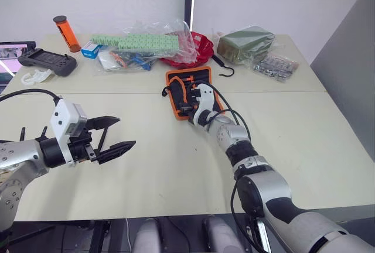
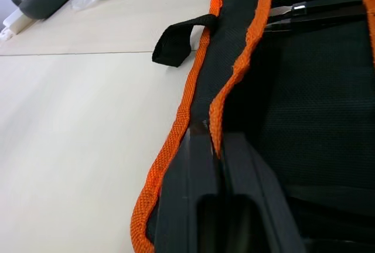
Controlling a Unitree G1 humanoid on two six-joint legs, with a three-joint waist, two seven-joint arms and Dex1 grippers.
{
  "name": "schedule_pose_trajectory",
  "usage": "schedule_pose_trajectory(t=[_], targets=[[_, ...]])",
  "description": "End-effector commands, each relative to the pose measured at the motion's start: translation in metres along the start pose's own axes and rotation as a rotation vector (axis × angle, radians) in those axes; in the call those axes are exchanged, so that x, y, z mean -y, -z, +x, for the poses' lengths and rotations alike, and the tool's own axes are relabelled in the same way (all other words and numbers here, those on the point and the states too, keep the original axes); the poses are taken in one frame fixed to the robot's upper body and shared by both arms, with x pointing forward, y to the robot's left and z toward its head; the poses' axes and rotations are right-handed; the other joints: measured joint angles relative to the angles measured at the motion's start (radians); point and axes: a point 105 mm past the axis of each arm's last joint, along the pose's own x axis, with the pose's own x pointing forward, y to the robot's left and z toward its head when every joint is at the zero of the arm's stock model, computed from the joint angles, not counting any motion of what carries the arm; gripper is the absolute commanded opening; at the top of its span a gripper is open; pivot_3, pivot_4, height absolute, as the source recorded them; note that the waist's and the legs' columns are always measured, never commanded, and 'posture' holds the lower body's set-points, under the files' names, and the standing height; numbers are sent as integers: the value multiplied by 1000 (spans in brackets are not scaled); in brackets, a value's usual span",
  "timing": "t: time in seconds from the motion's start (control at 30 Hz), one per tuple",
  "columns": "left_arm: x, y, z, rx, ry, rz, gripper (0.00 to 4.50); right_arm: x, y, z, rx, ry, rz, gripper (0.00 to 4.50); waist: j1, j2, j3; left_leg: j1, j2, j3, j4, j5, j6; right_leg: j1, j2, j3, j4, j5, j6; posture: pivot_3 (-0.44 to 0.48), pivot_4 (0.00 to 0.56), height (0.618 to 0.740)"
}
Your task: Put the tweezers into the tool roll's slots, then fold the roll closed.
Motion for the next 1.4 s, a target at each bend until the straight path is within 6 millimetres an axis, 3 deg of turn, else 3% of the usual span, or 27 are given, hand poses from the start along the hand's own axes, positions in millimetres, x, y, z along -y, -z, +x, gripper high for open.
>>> schedule_pose_trajectory(t=[0.03, 0.2, 0.47, 0.73, 0.9, 1.07, 1.4], targets=[[-1, -7, -5, 4, -5, 56, 4500, -14, -23, -3, 44, -97, -77, 70, 0, 0, 0, 0, 0, 0, 0, 0, 0, 0, 0, 0, 0, 0, 0, 0, 150, 738], [-3, -5, -5, 1, -3, 61, 4500, -38, -10, -25, -90, -320, -316, 70, 3, 0, 0, 0, 0, 0, 0, 0, 0, 0, 0, 0, 0, 0, 0, 0, 150, 738], [-4, 4, -2, -10, 20, 46, 4500, -46, -10, -64, -205, -453, -457, 70, 4, 0, 0, -2, 0, 0, 0, 0, 0, -1, 0, -1, -1, 0, 0, 0, 150, 738], [-5, 7, 3, -8, 44, 33, 4500, -54, 9, -98, -343, -553, -591, 70, 7, 0, 0, -2, 0, -1, 1, 0, 0, -1, 0, -1, -1, 0, 0, 0, 150, 738], [-7, 8, 6, -4, 62, 34, 4500, -57, 13, -105, -359, -561, -612, 70, 9, 0, 0, -2, 0, -1, 1, 0, 0, -1, 0, -1, -2, 0, 0, 0, 150, 738], [-8, 10, 6, -14, 75, 39, 4500, -60, 36, -115, -446, -598, -725, 70, 12, 0, 0, -3, 0, -1, 1, 0, 0, -1, 0, -1, -2, 0, 0, 0, 150, 738], [-12, 13, 8, -14, 89, 47, 4500, -75, 36, -102, -375, -579, -643, 70, 16, 0, 0, -3, 0, -1, 2, 0, 0, -1, 1, -1, -2, 0, 0, 0, 150, 738]])
